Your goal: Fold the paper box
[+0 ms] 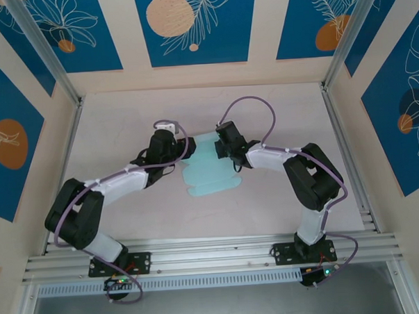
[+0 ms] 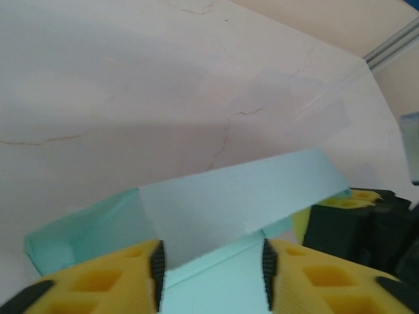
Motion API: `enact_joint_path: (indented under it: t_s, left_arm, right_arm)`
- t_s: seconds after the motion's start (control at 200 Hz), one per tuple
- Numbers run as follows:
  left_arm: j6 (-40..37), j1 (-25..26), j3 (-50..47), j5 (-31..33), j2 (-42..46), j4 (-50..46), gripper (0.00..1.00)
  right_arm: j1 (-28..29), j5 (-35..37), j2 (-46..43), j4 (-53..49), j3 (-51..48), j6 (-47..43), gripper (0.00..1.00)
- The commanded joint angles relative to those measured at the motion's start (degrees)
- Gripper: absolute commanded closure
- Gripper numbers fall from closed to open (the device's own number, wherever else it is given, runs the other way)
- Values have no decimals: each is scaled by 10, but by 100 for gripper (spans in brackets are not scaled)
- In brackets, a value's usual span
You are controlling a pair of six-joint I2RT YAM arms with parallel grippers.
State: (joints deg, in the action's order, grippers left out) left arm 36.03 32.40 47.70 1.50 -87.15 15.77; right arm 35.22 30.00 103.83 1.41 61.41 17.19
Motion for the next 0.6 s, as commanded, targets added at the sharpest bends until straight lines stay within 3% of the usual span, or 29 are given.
enact_joint_path:
  t_s: [0.0, 0.115, 0.19, 0.375, 0.595]
  left_arm:
    - [-35, 6, -10, 17, 55, -39, 50]
    - [-65, -7, -30, 71, 106, -75, 47]
    - [-64, -36, -54, 72, 137, -81, 46]
    - [-53, -126, -96, 50, 171, -90, 42]
    - [-46, -184, -109, -34, 103, -6, 48]
  right_arm:
    - [3, -2, 6, 5, 18, 15, 91]
    - [3, 0, 5, 8, 17, 12, 91]
    - [3, -1, 3, 8, 18, 12, 91]
    - [4, -3, 2, 10, 17, 12, 91]
    - [5, -3, 5, 7, 18, 11, 91]
